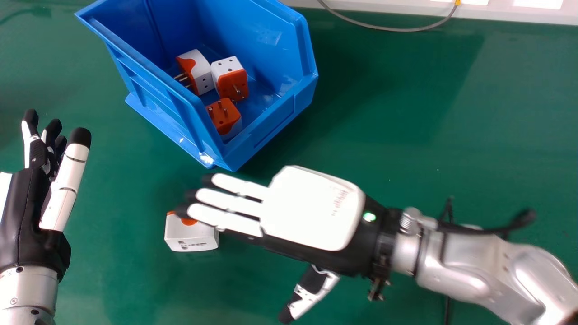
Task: Pick all objects and put in blue box
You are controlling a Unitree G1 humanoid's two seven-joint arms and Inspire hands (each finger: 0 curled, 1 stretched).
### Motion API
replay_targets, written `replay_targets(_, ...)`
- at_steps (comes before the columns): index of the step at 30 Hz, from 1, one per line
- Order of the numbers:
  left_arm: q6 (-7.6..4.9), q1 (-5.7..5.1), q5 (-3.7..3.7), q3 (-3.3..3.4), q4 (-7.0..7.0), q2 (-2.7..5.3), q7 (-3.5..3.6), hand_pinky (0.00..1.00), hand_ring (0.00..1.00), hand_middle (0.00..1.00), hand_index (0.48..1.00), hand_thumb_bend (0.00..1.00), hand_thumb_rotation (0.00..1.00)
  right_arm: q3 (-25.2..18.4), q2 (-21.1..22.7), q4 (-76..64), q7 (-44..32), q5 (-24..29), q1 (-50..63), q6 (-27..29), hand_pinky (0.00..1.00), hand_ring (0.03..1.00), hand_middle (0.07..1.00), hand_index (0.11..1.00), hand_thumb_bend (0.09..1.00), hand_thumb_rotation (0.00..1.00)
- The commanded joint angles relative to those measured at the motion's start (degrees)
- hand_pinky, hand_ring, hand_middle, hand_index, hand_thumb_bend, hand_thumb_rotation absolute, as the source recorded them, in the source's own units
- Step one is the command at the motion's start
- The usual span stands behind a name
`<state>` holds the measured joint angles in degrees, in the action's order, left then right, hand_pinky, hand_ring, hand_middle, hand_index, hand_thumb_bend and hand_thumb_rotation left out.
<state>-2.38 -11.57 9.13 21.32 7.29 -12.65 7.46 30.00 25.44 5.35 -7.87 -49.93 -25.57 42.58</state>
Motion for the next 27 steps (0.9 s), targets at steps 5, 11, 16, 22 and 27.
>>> replay_targets(5, -0.15, 0.36, 0.41, 0.48, 0.3, -0.95, 0.3, 1.0, 1.0, 1.0, 1.0, 0.59, 0.75, 3.3, -3.6, 7.1, -4.6, 3.0, -12.3, 4.6, 0.95, 1.0, 1.0, 0.984, 0.763, 0.29)
replay_targets(11, 0.26, 0.74, 0.48, 0.61, -0.07, -1.21, 0.5, 1.0, 1.0, 1.0, 1.0, 0.59, 0.74, 6.7, -8.4, 13.5, -5.7, 0.0, -21.5, 5.9, 0.94, 1.0, 1.0, 0.991, 0.491, 0.12)
replay_targets(16, 0.92, 0.9, 0.37, 0.72, 0.03, -1.38, 0.54, 1.0, 1.0, 1.0, 1.0, 0.58, 0.74, 8.8, -11.9, 18.1, -3.2, -3.7, -26.5, 5.5, 0.91, 1.0, 1.0, 0.988, 0.361, 0.05)
replay_targets(22, 1.3, 0.89, 0.28, 0.7, 0.48, -1.17, 0.31, 1.0, 1.0, 1.0, 1.0, 0.58, 0.74, 11.4, -14.6, 23.4, 0.0, -8.9, -31.9, 3.9, 0.87, 0.988, 0.989, 0.972, 0.372, 0.02)
replay_targets(27, 1.18, 0.85, 0.19, 0.64, 0.42, -1.09, 0.26, 1.0, 1.0, 1.0, 1.0, 0.58, 0.74, 12.8, -16.2, 26.5, 2.2, -11.7, -35.0, 1.6, 0.86, 0.982, 0.98, 0.959, 0.439, 0.01)
